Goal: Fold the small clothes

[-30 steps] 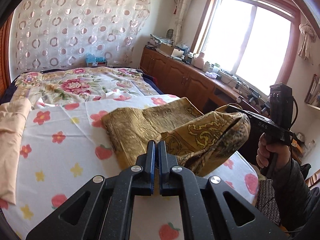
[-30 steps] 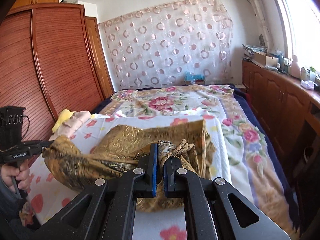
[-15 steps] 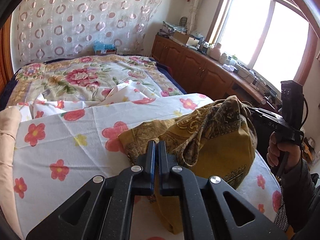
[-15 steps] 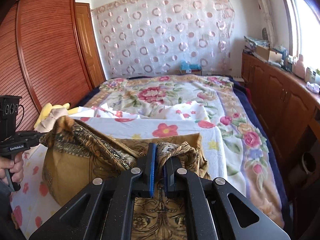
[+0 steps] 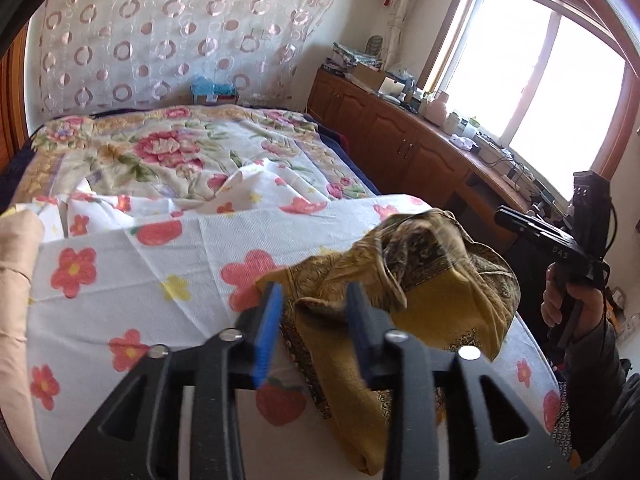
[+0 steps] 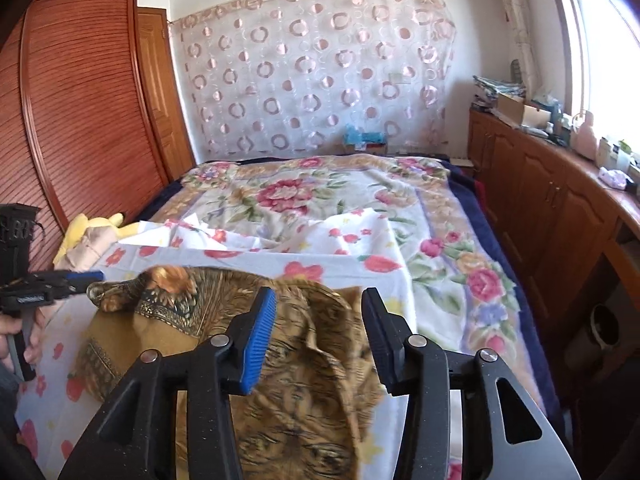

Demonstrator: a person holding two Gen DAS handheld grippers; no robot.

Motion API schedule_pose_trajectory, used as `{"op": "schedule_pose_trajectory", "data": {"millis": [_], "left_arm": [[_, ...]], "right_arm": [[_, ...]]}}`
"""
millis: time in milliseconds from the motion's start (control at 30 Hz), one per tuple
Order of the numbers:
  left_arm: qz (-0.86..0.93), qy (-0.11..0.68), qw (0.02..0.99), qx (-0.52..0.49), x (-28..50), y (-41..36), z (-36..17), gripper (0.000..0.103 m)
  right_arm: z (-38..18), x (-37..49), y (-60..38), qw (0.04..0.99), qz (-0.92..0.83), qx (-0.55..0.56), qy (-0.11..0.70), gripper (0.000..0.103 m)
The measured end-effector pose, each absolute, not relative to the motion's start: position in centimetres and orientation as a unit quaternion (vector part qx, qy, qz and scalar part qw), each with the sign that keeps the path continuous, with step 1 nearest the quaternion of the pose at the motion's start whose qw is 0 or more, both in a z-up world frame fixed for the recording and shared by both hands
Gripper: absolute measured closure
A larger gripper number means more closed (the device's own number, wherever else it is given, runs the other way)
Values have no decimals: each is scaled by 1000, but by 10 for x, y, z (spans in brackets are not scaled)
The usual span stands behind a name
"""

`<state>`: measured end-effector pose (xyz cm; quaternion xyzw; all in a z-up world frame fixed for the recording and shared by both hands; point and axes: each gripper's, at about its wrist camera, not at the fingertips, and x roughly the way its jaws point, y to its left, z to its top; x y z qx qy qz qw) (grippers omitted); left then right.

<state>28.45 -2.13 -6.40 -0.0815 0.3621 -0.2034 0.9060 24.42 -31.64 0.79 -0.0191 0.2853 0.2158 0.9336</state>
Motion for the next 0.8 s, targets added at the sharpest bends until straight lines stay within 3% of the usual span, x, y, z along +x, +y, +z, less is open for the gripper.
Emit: {"op": "schedule_pose_trajectory", "data": {"millis": [467, 500, 567, 800], "left_arm": [[-213, 413, 886, -11, 298, -49, -92, 64], [-209, 412, 887, -6, 299, -49, -91, 64], [-199, 406, 892, 0, 302, -49, -87, 64], [-185, 383, 905, -20, 300, -40, -73, 64]], "right_arm": [[-6, 249, -284, 901, 241, -72, 355, 57], [-6, 248, -281, 900, 240, -80, 354, 60], [-1, 247, -276, 900, 245, -94, 348, 95], [13, 239, -303, 928, 222, -61, 291, 100]]}}
